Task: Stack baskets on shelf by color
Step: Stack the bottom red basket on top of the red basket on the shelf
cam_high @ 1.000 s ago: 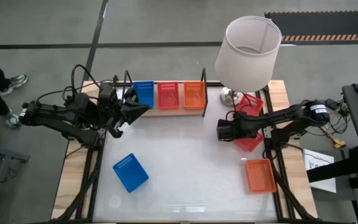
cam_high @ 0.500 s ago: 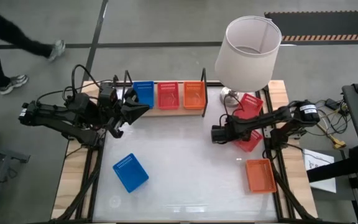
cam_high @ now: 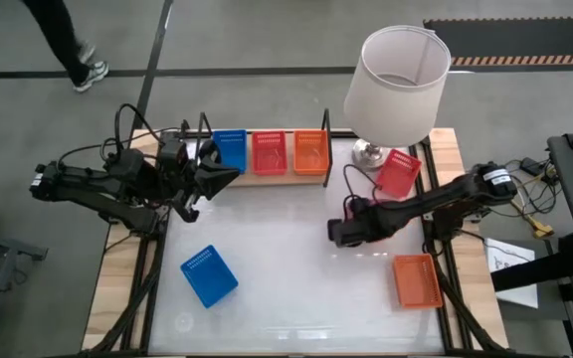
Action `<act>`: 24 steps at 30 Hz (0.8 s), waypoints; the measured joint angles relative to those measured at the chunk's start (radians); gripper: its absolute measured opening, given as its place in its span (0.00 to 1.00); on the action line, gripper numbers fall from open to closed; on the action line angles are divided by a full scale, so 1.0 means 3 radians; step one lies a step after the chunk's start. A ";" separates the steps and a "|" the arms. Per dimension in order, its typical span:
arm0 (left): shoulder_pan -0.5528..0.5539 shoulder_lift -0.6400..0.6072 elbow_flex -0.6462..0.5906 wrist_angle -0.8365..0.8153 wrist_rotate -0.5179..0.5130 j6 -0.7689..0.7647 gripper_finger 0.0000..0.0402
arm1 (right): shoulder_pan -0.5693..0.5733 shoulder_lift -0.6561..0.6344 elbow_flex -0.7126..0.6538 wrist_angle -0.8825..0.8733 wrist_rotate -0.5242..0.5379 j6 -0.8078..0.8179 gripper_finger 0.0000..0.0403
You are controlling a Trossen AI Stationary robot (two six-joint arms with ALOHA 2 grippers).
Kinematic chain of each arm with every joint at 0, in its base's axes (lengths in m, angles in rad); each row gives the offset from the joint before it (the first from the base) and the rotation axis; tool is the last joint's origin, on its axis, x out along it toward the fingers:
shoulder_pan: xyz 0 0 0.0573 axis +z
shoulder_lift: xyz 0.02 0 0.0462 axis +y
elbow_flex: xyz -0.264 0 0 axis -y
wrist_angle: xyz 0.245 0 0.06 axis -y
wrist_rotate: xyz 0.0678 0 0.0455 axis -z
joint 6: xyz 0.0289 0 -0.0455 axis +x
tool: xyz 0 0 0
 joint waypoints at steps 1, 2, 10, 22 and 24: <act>0.0000 0.0000 0.0000 0.0001 0.0000 0.0009 0.00 | 0.0040 0.0000 0.0081 -0.0007 0.0001 -0.0081 0.04; 0.0002 0.0000 0.0000 0.0001 0.0000 0.0011 0.00 | 0.0081 0.0000 0.0166 -0.0006 -0.0001 -0.0209 0.04; 0.0018 0.0000 0.0000 0.0003 0.0000 0.0014 0.00 | 0.0457 0.0000 0.0908 -0.0015 -0.0300 -0.1792 0.02; 0.0018 -0.0194 0.0000 0.0008 0.0011 0.0015 0.00 | 0.0973 0.0105 0.2105 0.0010 -0.0442 -0.5402 0.02; 0.0018 -0.0278 0.0000 0.0009 0.0013 0.0015 0.00 | 0.0906 0.0149 0.2280 0.0007 -0.0430 -0.5569 0.02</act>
